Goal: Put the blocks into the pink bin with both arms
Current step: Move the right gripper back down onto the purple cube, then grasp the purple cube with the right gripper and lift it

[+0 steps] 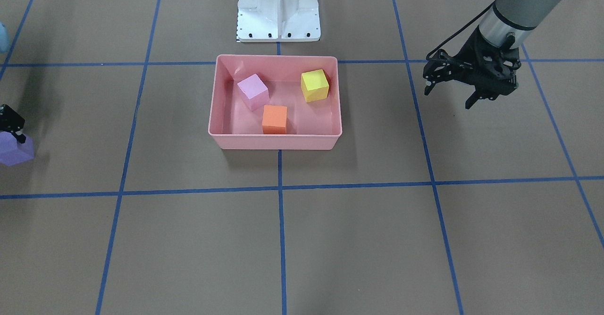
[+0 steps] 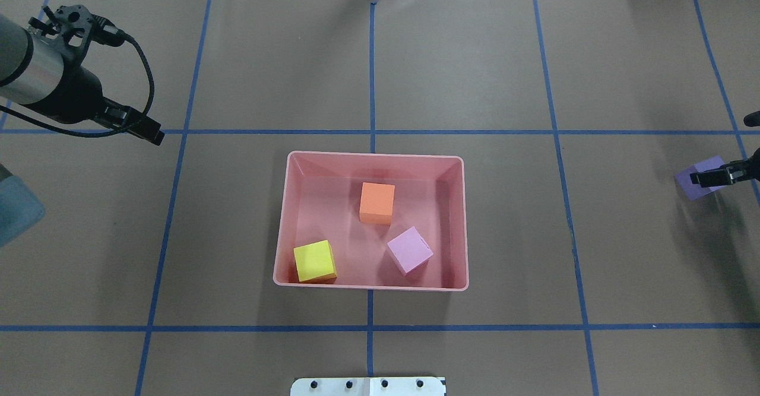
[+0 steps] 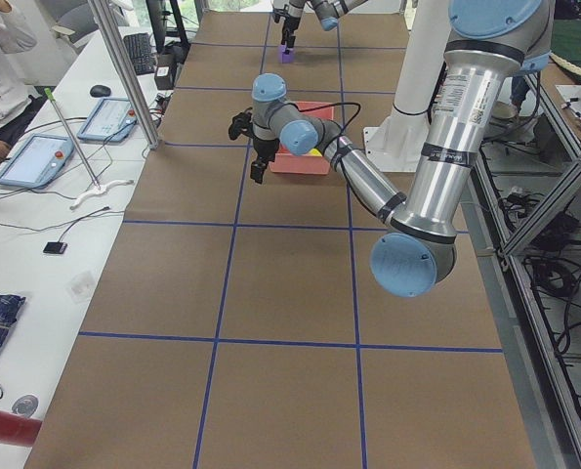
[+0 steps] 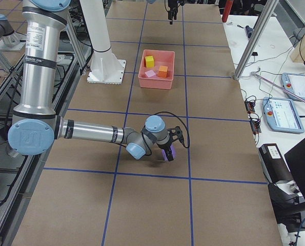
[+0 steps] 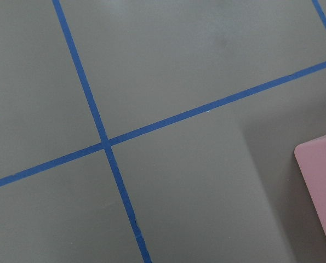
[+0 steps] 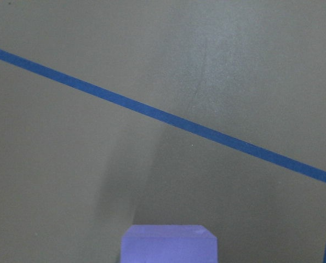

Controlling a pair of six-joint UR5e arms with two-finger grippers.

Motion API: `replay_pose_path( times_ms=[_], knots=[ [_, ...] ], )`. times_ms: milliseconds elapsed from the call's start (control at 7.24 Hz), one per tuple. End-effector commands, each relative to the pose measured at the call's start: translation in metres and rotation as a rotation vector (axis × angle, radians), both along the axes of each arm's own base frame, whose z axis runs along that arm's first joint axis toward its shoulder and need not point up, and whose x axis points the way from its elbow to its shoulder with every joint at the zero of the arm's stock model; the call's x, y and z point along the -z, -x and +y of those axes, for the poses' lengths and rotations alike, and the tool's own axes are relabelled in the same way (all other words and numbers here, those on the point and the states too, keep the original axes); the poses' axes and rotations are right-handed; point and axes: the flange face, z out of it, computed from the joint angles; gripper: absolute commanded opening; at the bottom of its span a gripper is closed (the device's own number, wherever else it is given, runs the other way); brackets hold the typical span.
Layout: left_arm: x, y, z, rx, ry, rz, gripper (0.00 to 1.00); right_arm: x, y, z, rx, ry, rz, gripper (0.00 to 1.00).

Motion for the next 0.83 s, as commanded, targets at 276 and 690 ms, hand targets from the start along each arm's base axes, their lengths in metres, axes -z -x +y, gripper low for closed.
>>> replay_pose_path(
  times_ms=[276,690],
  knots=[
    [0.002,-0.002,-0.002,-0.001,-0.004,0.000,1.00,0.009,0.014,0.007,0.017,-0.031,0.016,0.00],
    [0.002,-0.002,-0.002,-0.001,-0.004,0.000,1.00,0.125,0.040,-0.032,-0.086,0.007,-0.108,0.00]
  ],
)
